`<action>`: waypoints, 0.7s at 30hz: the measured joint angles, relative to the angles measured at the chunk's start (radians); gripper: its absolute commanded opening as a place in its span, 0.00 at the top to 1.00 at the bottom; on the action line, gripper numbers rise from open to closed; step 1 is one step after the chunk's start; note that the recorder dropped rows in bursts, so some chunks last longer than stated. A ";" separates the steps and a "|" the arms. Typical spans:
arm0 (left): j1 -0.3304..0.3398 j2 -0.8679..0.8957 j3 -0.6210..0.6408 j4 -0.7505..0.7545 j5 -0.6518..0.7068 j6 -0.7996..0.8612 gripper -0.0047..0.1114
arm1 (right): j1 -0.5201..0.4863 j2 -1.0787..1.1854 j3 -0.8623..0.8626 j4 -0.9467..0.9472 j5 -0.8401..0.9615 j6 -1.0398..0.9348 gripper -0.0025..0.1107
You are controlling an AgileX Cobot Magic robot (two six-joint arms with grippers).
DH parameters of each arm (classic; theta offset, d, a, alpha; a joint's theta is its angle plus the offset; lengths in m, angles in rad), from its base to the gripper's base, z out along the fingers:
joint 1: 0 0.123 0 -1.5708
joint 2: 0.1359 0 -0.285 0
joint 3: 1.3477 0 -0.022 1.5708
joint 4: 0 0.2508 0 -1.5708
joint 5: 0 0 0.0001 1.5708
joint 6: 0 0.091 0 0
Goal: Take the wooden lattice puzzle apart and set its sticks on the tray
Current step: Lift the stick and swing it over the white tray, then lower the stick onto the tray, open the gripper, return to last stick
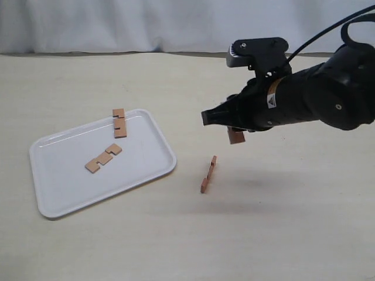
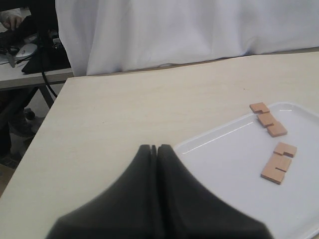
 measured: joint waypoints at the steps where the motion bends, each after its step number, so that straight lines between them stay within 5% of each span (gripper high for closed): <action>1: 0.000 0.000 0.000 0.000 0.000 0.000 0.96 | 0.000 0.000 0.002 0.005 -0.047 0.000 0.94; 16: 0.000 0.000 0.000 0.000 0.000 0.000 0.96 | 0.058 0.248 0.014 -0.100 -0.924 0.137 0.94; 21: 0.000 0.000 0.000 0.000 0.000 0.000 0.96 | 0.128 0.377 -0.068 -0.168 -1.007 0.137 0.93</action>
